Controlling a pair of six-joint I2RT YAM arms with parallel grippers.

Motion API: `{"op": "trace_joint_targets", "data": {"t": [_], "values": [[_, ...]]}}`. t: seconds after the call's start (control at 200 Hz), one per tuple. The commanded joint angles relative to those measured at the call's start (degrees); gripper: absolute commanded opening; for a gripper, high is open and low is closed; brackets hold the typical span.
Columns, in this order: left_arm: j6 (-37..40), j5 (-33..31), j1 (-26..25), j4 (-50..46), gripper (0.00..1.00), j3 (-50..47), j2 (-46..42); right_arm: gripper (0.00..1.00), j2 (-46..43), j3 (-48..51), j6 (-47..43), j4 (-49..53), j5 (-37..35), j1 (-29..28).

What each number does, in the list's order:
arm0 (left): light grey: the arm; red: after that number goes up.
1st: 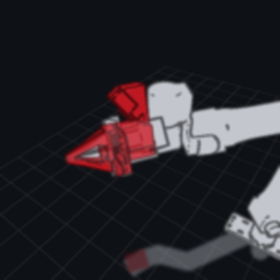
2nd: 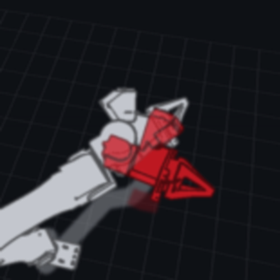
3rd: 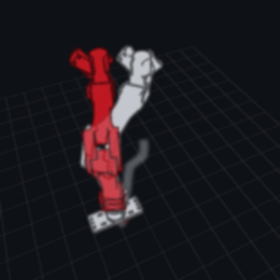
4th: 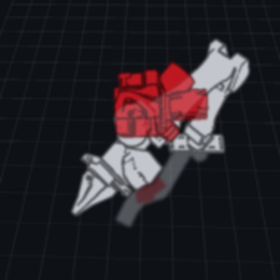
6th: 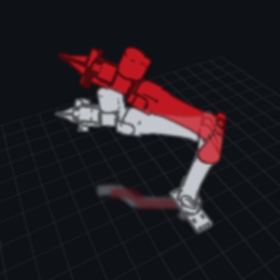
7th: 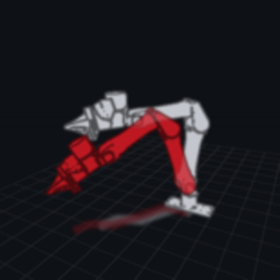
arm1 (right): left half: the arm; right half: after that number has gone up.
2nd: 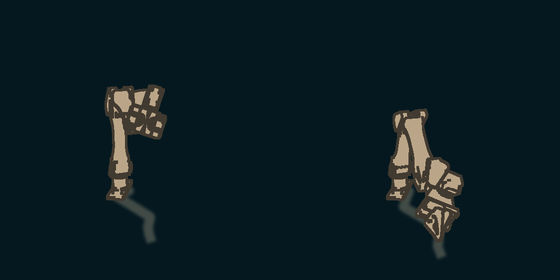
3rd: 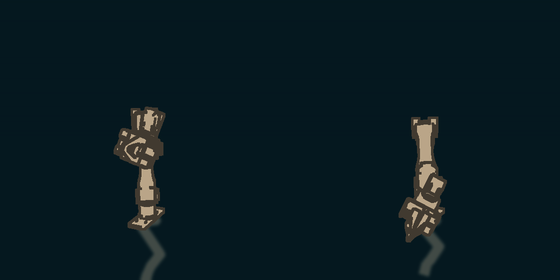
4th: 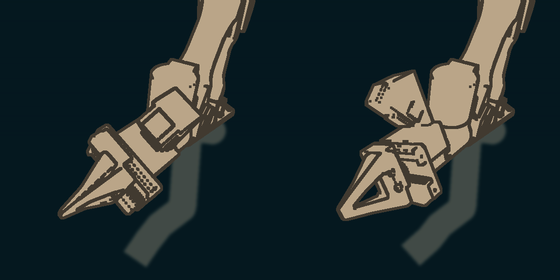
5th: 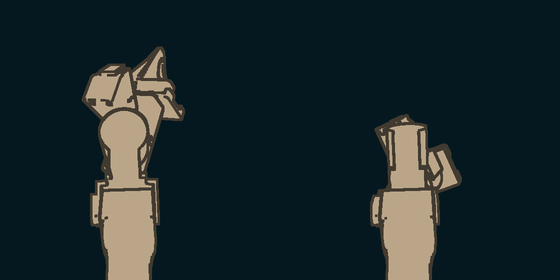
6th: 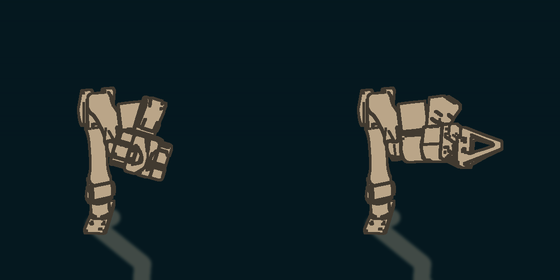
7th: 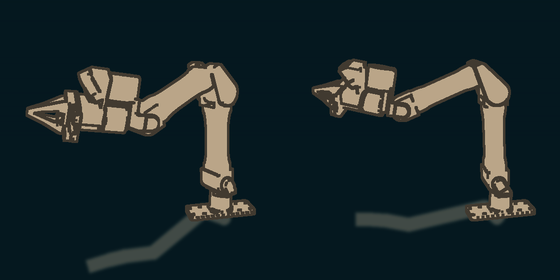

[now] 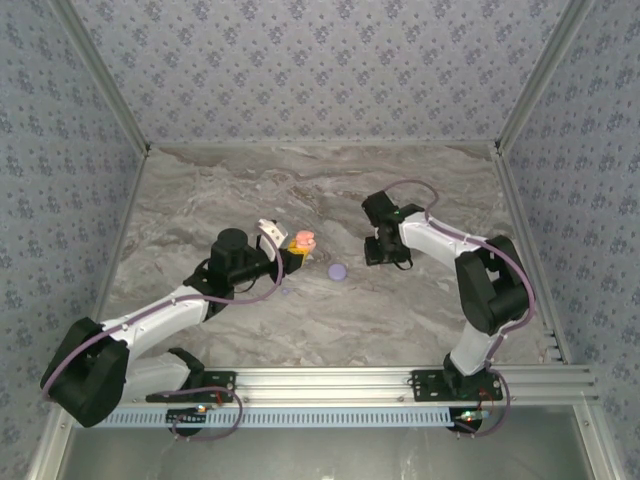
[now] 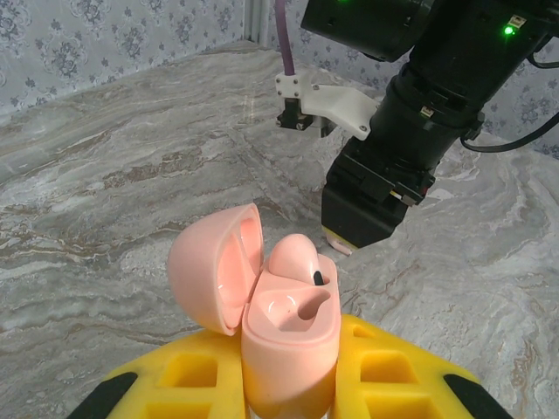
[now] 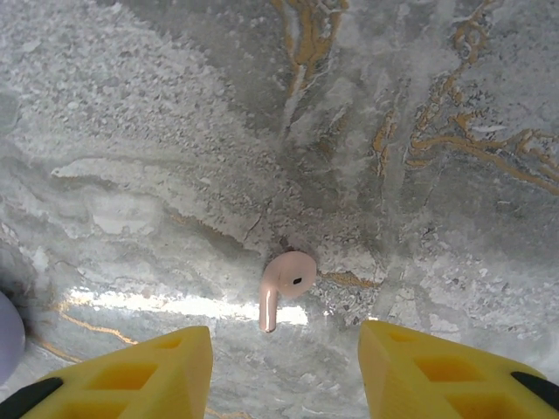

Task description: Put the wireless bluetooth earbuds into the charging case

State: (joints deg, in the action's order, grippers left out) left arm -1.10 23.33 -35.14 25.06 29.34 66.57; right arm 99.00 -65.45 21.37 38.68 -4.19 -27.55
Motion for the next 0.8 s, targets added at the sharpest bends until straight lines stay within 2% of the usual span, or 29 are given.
{"op": "trace_joint_targets", "data": {"t": [0.0,0.215,0.475,0.795], "values": [[-0.1,0.7,-0.1,1.1,0.17,1.4,0.0,0.49,2.0,-1.7,5.2,0.2,2.4,1.0],[0.0,0.6,-0.1,1.1,0.17,1.4,0.0,0.45,4.6,-2.3,6.7,0.2,4.2,1.2],[0.2,0.6,-0.1,1.0,0.17,1.6,0.0,0.41,6.5,-5.3,7.3,1.6,2.6,1.5],[0.1,0.6,-0.1,1.0,0.17,1.6,0.3,0.41,7.4,-5.9,7.2,3.5,0.1,1.5]]}}
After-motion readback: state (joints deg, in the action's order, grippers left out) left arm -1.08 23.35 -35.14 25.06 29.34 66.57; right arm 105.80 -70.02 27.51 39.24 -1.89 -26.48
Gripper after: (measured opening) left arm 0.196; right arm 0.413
